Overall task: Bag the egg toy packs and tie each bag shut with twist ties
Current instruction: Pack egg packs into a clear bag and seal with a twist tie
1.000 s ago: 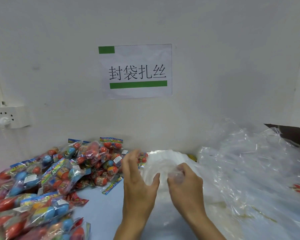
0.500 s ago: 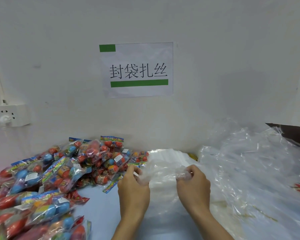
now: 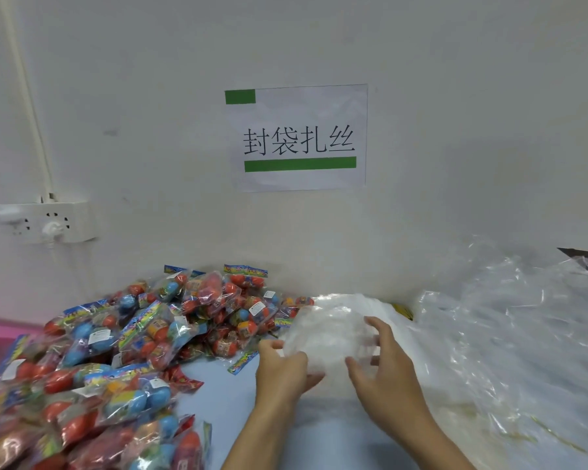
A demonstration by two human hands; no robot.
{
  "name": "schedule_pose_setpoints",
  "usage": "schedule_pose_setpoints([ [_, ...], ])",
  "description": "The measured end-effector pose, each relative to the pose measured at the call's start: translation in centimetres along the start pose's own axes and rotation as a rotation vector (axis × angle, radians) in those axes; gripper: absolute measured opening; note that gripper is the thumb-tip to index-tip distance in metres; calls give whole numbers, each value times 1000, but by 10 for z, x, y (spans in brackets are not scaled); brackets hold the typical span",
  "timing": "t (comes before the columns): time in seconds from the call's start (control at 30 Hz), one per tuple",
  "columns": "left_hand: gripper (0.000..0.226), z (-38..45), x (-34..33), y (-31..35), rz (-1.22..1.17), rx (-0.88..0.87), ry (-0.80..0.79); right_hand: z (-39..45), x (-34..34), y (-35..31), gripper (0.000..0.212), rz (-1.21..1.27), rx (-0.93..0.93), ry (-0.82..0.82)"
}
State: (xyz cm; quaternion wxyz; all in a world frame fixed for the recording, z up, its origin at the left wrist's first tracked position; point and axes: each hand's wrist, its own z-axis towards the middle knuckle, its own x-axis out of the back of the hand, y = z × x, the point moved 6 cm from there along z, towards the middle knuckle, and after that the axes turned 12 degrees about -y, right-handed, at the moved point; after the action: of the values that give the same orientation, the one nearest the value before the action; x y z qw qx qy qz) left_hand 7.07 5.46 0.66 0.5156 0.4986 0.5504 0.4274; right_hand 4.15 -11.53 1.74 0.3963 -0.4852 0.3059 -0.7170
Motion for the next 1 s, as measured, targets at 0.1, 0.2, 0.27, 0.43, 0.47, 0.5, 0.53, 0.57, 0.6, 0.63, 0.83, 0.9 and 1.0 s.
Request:
schedule_pose_setpoints([
  [0.1,31,-2,-17,3,19,-29,-157,0,32,7,38,71,-87,291],
  [0.2,36,-6,-22,6,179,-107,-230,-5,62,9,25,133,-91,534],
  [0.27,33,-7,-20,11,198,-184,-190,-9,73,6,26,140,-57,612],
  [0.43,10,-22,-8,38,280,-483,91,-2,46,-12,45,-7,72,317],
  [0.47,15,-27,-8,45,331,-546,159,-2,36,-14,53,-49,87,232],
  [0.5,19,-31,-7,52,371,-591,221,-3,29,-15,61,-96,95,169],
  [0.53,20,-32,-7,58,406,-610,266,-4,24,-16,66,-130,104,135],
  [0.57,19,-29,-8,63,452,-604,289,-6,22,-18,69,-148,121,129],
  [0.6,15,-24,-9,67,521,-582,289,-7,22,-20,69,-153,151,143],
  [0.63,10,-15,-9,70,618,-553,278,-8,23,-23,67,-153,190,172],
  [0.83,33,48,32,84,1185,-303,348,-10,21,-28,39,-92,251,195],
  [0.9,48,64,54,91,1344,-205,406,-9,16,-26,37,-85,242,142],
  [1.0,67,84,86,101,1461,-71,396,-9,11,-24,34,-74,243,92],
])
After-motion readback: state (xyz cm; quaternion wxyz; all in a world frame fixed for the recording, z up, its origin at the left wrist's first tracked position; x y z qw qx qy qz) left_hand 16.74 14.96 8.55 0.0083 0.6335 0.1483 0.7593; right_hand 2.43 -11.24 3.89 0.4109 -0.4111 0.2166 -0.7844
